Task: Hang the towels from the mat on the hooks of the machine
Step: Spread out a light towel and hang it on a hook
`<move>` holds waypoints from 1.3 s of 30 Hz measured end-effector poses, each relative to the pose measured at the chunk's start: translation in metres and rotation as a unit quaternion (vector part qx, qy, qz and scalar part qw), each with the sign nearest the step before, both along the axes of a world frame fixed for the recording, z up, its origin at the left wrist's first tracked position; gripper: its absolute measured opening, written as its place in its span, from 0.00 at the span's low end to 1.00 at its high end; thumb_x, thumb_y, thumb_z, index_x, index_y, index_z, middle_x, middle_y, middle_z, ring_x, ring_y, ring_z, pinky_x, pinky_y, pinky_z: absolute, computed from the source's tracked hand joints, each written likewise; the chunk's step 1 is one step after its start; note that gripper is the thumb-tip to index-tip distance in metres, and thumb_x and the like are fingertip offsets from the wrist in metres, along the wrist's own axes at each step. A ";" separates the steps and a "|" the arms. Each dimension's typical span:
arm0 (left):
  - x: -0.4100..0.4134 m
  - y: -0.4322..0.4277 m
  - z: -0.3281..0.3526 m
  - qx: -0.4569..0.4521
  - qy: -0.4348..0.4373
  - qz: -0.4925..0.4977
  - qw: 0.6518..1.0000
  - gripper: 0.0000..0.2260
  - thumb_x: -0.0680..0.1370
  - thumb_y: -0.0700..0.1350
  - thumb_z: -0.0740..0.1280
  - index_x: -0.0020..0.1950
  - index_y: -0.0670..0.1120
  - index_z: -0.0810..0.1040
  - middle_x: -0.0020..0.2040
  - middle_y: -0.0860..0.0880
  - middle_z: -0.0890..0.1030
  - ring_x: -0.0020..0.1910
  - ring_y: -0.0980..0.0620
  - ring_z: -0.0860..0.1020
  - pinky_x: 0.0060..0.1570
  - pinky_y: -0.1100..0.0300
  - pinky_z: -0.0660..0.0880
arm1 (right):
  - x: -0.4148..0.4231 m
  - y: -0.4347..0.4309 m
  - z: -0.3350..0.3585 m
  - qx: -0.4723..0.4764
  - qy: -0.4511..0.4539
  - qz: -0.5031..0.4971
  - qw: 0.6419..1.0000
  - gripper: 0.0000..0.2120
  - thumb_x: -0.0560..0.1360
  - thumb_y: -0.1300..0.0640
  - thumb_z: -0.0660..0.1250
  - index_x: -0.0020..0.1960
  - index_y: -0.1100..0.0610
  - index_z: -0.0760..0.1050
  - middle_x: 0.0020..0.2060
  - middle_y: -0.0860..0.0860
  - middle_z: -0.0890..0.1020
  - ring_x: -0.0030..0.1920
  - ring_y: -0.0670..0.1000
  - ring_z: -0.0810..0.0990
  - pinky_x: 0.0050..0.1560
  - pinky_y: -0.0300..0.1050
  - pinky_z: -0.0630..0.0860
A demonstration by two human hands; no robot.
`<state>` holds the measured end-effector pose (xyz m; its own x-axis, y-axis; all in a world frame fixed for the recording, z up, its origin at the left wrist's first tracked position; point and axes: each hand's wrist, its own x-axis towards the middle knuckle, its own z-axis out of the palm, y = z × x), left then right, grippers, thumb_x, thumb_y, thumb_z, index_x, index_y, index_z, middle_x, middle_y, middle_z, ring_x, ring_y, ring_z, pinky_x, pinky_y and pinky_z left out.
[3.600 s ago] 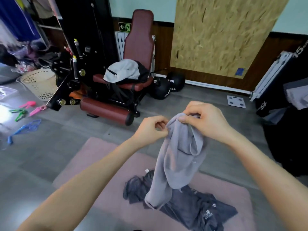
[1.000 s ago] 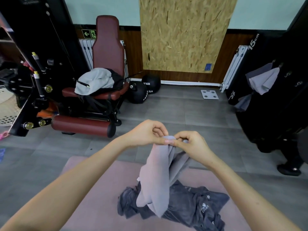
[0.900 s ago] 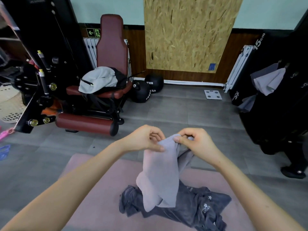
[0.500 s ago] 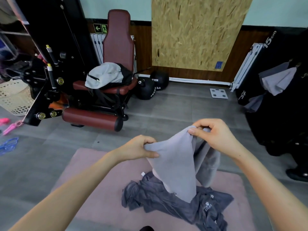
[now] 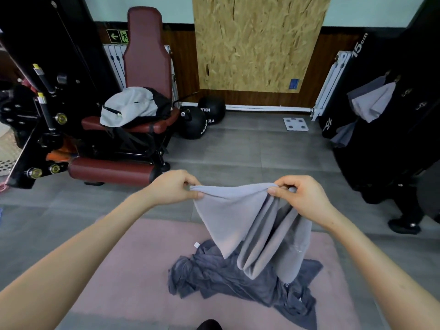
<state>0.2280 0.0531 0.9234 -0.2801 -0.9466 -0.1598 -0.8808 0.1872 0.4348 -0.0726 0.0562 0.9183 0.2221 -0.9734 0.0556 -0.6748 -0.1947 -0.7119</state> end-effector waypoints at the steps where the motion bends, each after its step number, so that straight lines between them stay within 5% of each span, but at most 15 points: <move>1: -0.002 -0.003 0.003 -0.012 -0.062 0.011 0.998 0.02 0.73 0.53 0.70 0.42 0.57 0.82 0.33 0.60 0.74 0.38 0.56 0.71 0.39 0.62 0.66 | 0.001 0.002 -0.002 0.002 0.007 -0.005 1.000 0.07 0.70 0.49 0.71 0.34 0.43 0.78 0.33 0.43 0.81 0.39 0.44 0.77 0.44 0.40 0.70; 4: -0.010 -0.013 0.009 0.013 -0.152 0.058 0.987 0.06 0.73 0.53 0.69 0.41 0.52 0.82 0.32 0.54 0.76 0.35 0.51 0.74 0.36 0.60 0.68 | 0.004 0.005 -0.010 0.009 0.021 -0.025 0.999 0.07 0.70 0.48 0.71 0.34 0.44 0.78 0.32 0.45 0.79 0.37 0.44 0.74 0.43 0.39 0.69; 6: -0.012 -0.020 0.007 0.100 -0.016 0.103 0.990 0.04 0.74 0.45 0.70 0.39 0.47 0.82 0.35 0.46 0.82 0.31 0.51 0.78 0.34 0.61 0.76 | 0.005 0.006 -0.013 0.009 0.025 -0.041 0.999 0.07 0.70 0.47 0.71 0.35 0.45 0.78 0.31 0.45 0.79 0.37 0.44 0.74 0.43 0.38 0.69; 10: -0.016 -0.026 0.003 0.189 0.304 0.237 0.903 0.07 0.70 0.27 0.65 0.41 0.37 0.79 0.39 0.41 0.79 0.37 0.51 0.79 0.42 0.62 0.81 | 0.008 0.010 -0.020 0.020 0.017 -0.046 0.999 0.07 0.70 0.46 0.71 0.34 0.46 0.78 0.31 0.47 0.79 0.37 0.45 0.74 0.41 0.33 0.67; 13: -0.021 -0.031 0.002 0.190 0.424 0.291 0.836 0.08 0.70 0.29 0.60 0.43 0.35 0.77 0.41 0.41 0.76 0.43 0.46 0.78 0.48 0.57 0.80 | 0.012 0.014 -0.025 0.030 -0.016 -0.005 0.999 0.04 0.70 0.49 0.72 0.38 0.43 0.78 0.27 0.43 0.73 0.33 0.43 0.70 0.39 0.36 0.67; 15: -0.022 -0.034 0.000 0.161 0.460 0.328 0.809 0.05 0.72 0.33 0.65 0.45 0.35 0.79 0.40 0.41 0.78 0.41 0.45 0.80 0.46 0.55 0.81 | 0.012 0.015 -0.026 0.045 -0.022 0.023 0.998 0.08 0.71 0.55 0.71 0.49 0.44 0.78 0.29 0.43 0.70 0.33 0.43 0.69 0.42 0.37 0.67; 19: -0.022 -0.030 -0.011 0.089 0.404 0.317 0.854 0.07 0.70 0.31 0.71 0.48 0.36 0.79 0.44 0.40 0.80 0.39 0.48 0.80 0.39 0.60 0.81 | 0.006 0.016 -0.017 0.097 0.009 0.071 0.993 0.27 0.66 0.69 0.62 0.61 0.48 0.70 0.39 0.46 0.70 0.39 0.42 0.70 0.41 0.32 0.66; 25: -0.006 -0.030 -0.019 -0.002 0.254 0.311 0.916 0.20 0.68 0.36 0.74 0.53 0.43 0.69 0.40 0.49 0.78 0.41 0.46 0.78 0.45 0.53 0.76 | -0.002 0.015 -0.020 0.059 0.021 0.045 0.997 0.21 0.68 0.76 0.58 0.54 0.57 0.71 0.46 0.52 0.76 0.46 0.49 0.74 0.44 0.23 0.66; 29: -0.002 -0.028 -0.008 0.024 0.340 0.291 0.894 0.13 0.68 0.32 0.73 0.50 0.39 0.76 0.37 0.47 0.79 0.35 0.53 0.77 0.31 0.66 0.74 | 0.000 0.018 -0.012 0.029 -0.009 0.067 0.997 0.21 0.65 0.74 0.70 0.38 0.46 0.75 0.38 0.53 0.82 0.39 0.50 0.77 0.46 0.40 0.73; 34: -0.006 -0.024 0.005 0.102 0.501 0.251 0.822 0.08 0.72 0.33 0.69 0.46 0.45 0.81 0.35 0.52 0.83 0.40 0.54 0.79 0.46 0.61 0.76 | 0.018 0.024 0.017 0.081 -0.080 0.151 0.982 0.14 0.66 0.71 0.73 0.38 0.52 0.81 0.36 0.49 0.84 0.38 0.42 0.80 0.43 0.34 0.75; 39: -0.020 -0.010 0.020 -0.062 0.403 0.139 0.903 0.13 0.77 0.34 0.64 0.49 0.52 0.81 0.40 0.47 0.80 0.41 0.56 0.75 0.45 0.63 0.73 | 0.034 0.023 0.040 0.049 -0.120 0.151 0.980 0.16 0.66 0.72 0.72 0.41 0.51 0.78 0.36 0.44 0.81 0.39 0.37 0.77 0.45 0.33 0.73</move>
<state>0.2085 0.0428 0.9437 -0.0066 -0.9949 0.1010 -0.3091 0.0981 0.9460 -0.0382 0.0788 0.9586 0.4925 -0.8688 0.0511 -0.4080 -0.2824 -0.8682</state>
